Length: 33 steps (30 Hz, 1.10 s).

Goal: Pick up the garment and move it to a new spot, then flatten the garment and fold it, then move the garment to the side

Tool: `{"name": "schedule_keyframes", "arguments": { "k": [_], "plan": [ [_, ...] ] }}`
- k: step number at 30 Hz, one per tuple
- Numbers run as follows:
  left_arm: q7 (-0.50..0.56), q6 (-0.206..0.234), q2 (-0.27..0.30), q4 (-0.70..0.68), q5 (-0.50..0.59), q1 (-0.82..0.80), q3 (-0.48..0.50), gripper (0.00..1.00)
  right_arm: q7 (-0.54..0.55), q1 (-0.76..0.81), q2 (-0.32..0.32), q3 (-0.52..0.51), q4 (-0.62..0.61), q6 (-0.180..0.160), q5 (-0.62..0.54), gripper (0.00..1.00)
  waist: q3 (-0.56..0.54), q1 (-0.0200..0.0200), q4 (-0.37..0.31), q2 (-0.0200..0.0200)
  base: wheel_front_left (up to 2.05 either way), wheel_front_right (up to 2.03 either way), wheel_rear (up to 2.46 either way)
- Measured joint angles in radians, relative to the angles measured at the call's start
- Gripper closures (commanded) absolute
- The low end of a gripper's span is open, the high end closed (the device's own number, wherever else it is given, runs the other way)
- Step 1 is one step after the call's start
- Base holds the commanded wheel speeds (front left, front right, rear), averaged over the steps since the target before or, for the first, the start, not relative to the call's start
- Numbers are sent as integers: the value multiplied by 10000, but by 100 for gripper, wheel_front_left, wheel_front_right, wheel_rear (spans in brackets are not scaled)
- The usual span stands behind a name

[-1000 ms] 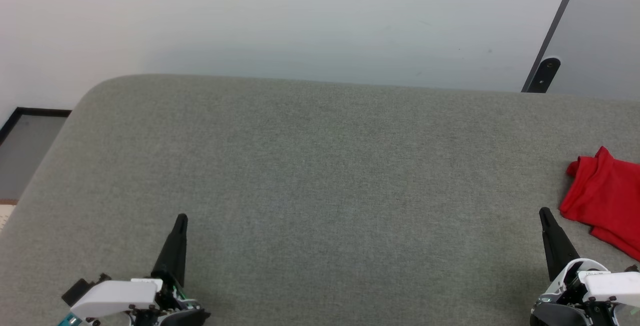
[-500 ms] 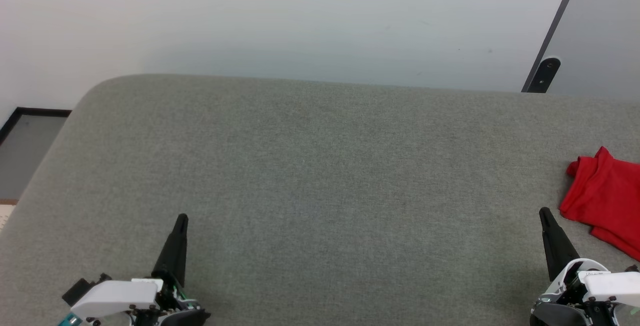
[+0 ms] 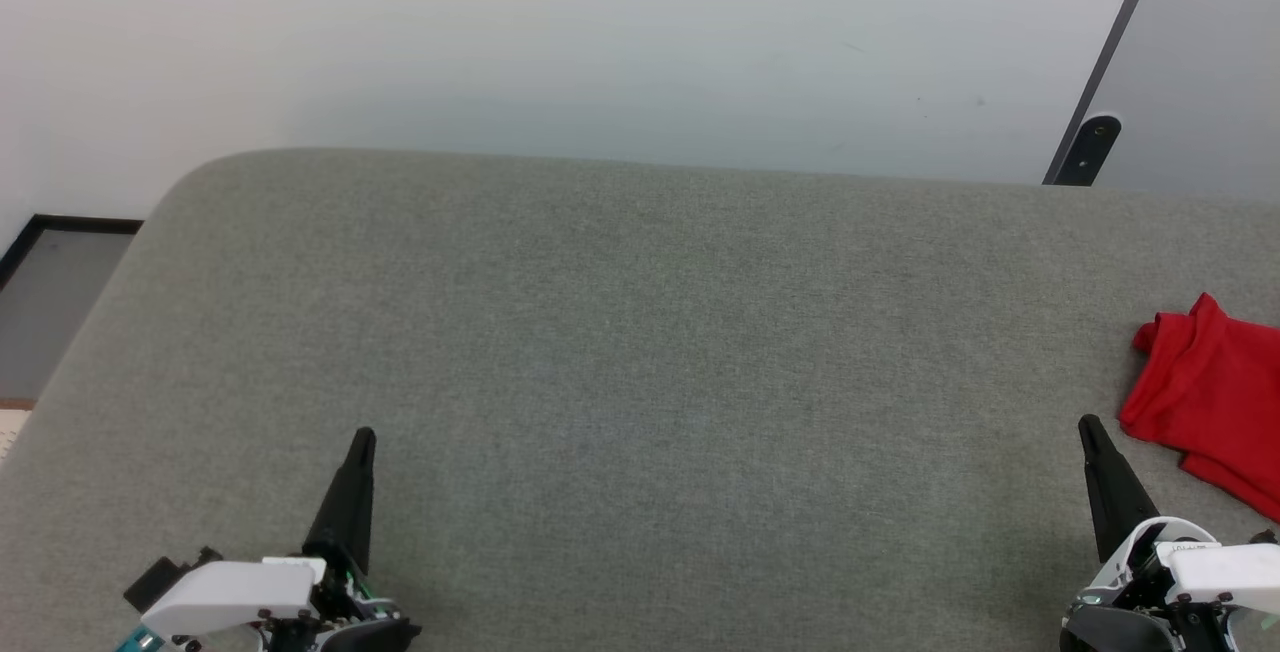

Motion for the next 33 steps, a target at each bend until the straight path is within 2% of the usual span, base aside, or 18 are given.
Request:
{"name": "schedule_keyframes", "arguments": {
  "k": [33],
  "plan": [
    [40, 0, -38, 2, 58, -3, 54, 100, 0, 0, 0, 0, 0, 0, 0, 100, 0, -1, 0, 0, 0, 0, 0]
  ]
}}
